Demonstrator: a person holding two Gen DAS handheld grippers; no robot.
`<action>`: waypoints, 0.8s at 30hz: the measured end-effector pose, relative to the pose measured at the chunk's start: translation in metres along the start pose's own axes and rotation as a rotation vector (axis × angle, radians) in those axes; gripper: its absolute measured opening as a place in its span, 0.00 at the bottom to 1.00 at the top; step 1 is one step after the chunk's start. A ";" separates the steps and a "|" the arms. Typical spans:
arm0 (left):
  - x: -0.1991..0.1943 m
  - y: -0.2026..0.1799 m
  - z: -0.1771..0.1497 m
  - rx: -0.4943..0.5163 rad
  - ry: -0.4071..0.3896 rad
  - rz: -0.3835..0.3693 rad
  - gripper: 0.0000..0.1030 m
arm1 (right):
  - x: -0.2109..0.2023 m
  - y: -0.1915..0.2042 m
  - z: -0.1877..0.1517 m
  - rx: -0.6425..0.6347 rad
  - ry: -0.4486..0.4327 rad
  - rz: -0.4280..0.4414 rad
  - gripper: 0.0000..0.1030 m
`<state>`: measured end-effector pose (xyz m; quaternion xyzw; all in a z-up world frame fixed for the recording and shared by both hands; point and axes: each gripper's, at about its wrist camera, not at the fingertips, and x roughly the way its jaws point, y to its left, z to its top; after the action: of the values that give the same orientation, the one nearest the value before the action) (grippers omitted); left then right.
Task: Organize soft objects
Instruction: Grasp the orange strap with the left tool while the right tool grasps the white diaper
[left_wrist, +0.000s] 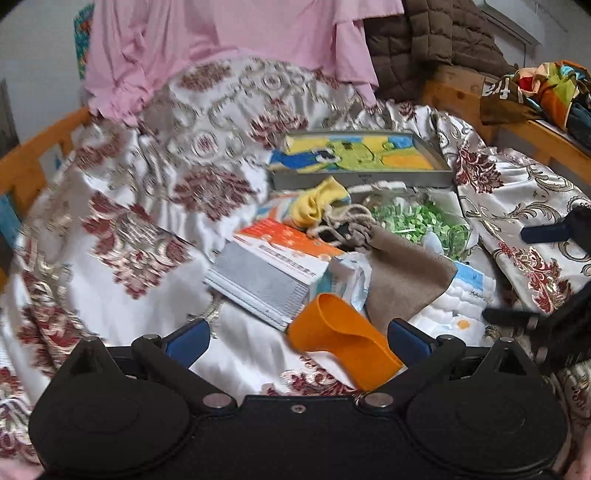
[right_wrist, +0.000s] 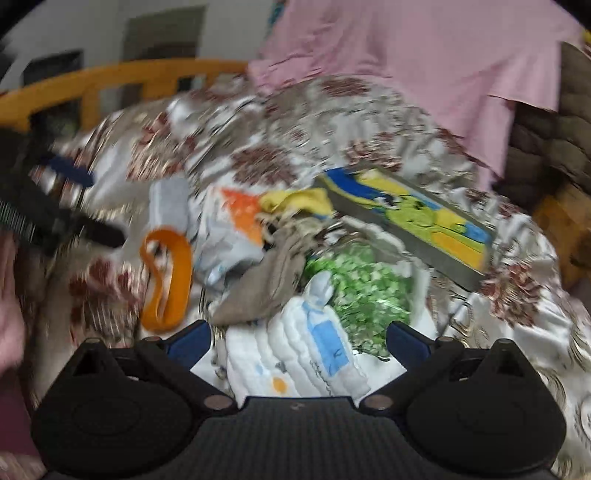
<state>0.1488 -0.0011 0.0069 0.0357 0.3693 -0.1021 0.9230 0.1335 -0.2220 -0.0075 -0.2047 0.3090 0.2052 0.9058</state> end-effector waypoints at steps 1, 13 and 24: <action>0.006 0.002 0.002 -0.015 0.018 -0.019 0.99 | 0.005 -0.001 -0.002 0.006 0.006 0.010 1.00; 0.072 0.005 0.001 -0.219 0.175 -0.178 0.97 | 0.058 0.004 -0.015 -0.080 0.127 0.031 1.00; 0.106 0.011 -0.004 -0.292 0.231 -0.148 0.98 | 0.077 0.003 -0.015 -0.030 0.166 0.055 1.00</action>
<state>0.2232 -0.0074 -0.0694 -0.1143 0.4853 -0.1102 0.8598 0.1808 -0.2083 -0.0684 -0.2258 0.3852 0.2171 0.8680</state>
